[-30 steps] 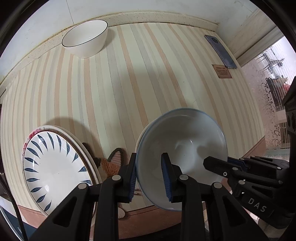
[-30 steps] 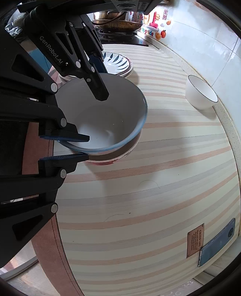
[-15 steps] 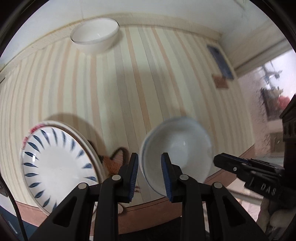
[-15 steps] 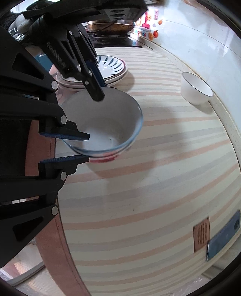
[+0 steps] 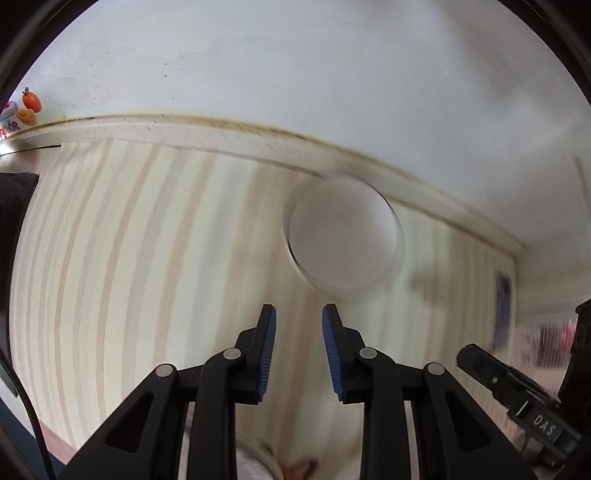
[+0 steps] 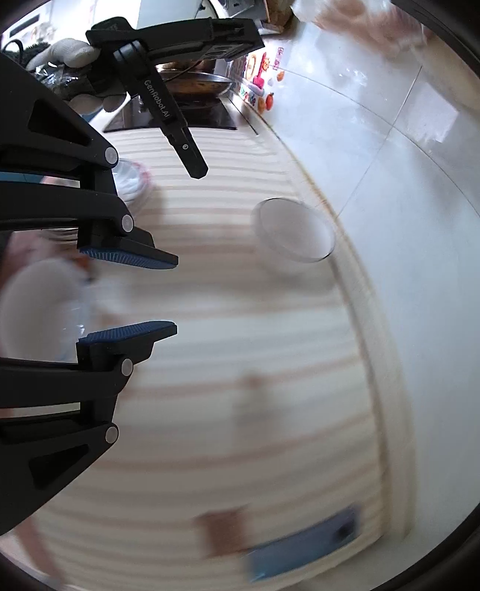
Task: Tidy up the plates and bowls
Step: 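Carry the nested bowls over the black-rimmed white bowl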
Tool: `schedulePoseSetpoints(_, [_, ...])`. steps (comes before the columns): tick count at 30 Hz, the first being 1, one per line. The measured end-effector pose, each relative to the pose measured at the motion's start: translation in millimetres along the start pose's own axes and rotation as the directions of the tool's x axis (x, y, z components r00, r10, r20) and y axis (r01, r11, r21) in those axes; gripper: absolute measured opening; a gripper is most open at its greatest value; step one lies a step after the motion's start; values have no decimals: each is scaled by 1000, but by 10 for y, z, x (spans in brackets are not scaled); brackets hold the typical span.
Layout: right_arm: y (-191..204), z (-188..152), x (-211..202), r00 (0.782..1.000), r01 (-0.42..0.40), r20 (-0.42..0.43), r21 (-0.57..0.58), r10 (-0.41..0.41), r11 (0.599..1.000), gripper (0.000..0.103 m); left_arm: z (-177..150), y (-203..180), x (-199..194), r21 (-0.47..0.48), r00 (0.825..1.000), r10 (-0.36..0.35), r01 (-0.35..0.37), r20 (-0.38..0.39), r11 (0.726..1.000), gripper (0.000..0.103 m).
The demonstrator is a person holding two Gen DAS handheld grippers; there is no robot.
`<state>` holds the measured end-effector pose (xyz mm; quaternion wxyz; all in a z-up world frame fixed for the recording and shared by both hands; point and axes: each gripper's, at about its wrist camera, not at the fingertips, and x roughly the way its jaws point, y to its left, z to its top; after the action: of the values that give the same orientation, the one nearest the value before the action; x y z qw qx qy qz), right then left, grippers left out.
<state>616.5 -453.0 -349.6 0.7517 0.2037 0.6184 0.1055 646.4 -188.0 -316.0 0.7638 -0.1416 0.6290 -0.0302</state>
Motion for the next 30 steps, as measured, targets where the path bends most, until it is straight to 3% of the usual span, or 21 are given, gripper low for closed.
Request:
schedulePoseSetpoints(5, [215,729,671,1000,-12,-27,-32,11,999,32,332,123,437,-31,999,8,-9,-35,999,24])
schedulePoseSetpoints(10, [257,1066,1158,998,3,-65,-36,-6,999,32,382,122,740,-33,998,-10,8,-66,999,23])
schedulePoseSetpoints(13, [226,1143,1343,996,-7,-91,-34,4,999,32,380,108,828,-29,997,-25,23,-71,999,23])
schedulePoseSetpoints(14, [218,1160,1389,995,-5,-95,-34,2,999,31,379,95,843,-25,997,-28,26,-68,999,18])
schedulePoseSetpoints(18, [231,1183,1503,995,-3,-96,-65,-3,998,15,369,56,837,11,998,-11,12,-61,1000,15])
schedulePoseSetpoints(22, [321,1164,1498,996,40,-78,-118,-49,992,14,360,-16,790,36,999,13,-11,-47,999,15])
schedulePoseSetpoints(30, [381,1003,1269,997,27,-68,-124,-36,992,14,193,-110,439,87,1000,19,-18,-5,996,15])
